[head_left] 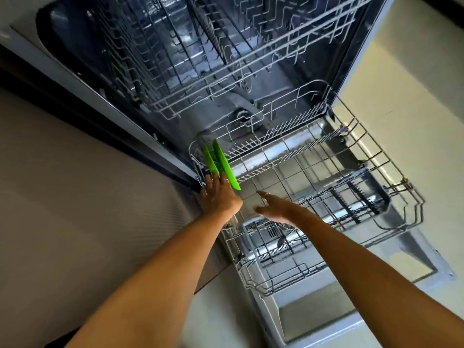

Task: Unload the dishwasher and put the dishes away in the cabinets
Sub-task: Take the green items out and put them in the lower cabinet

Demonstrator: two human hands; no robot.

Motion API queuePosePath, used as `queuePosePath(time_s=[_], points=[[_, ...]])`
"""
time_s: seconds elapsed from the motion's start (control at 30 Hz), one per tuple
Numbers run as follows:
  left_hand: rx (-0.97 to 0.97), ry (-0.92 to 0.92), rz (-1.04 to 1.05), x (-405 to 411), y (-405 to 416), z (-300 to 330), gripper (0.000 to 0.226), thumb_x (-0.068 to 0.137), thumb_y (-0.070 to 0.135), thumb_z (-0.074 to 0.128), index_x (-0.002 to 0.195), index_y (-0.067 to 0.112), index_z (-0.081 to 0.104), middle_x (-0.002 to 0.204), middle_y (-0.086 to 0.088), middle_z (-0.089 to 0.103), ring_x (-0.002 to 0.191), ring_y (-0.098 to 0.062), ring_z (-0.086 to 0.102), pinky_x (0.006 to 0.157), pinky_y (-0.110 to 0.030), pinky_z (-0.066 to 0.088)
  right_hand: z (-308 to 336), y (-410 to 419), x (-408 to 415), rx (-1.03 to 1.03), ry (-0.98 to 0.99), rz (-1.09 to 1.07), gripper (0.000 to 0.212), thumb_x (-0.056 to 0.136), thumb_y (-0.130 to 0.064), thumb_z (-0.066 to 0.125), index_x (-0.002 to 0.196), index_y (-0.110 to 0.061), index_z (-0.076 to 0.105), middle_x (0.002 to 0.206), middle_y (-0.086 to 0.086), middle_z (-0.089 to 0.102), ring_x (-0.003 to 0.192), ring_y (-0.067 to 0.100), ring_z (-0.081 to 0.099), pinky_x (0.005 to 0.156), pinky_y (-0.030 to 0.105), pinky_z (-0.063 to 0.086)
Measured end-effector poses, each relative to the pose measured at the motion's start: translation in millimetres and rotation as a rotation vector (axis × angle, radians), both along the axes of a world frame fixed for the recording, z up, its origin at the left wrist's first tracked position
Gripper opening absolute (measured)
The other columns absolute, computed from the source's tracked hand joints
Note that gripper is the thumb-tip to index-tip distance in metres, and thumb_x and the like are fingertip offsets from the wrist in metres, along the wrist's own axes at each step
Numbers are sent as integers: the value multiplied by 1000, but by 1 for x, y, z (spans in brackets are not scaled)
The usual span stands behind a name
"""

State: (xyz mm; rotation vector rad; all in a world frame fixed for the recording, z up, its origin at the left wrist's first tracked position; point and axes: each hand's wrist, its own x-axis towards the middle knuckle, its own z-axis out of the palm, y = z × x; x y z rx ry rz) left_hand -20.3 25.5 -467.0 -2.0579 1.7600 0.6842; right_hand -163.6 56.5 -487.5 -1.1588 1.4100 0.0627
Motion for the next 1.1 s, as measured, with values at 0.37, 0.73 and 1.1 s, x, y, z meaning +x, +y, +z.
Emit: queuePosePath(time_s=[0.37,0.73,1.1], points=[[-6,1,159,15,-22,-35,84,90,32,54,152,16,-2,160,-5,-5,147,-28,-6,117,-50,12,-23,-46,35,-54,-72,-153,82,92,-14,58,152,-20,2,153,21,23,136,34,35,108,39,33],[-216,59,311,4,-42,-55,66,101,27,36,151,21,-6,143,-20,38,121,-39,48,94,-51,43,-50,-54,74,-258,28,-204,34,93,-19,51,124,-5,55,121,20,62,112,35,58,89,37,47],[-235,146,554,-1,-64,-54,73,98,8,47,149,4,-4,135,-20,48,115,-32,56,84,-32,48,-77,-62,74,-319,-103,-406,15,89,0,53,101,-3,62,100,20,69,89,33,69,82,49,56]])
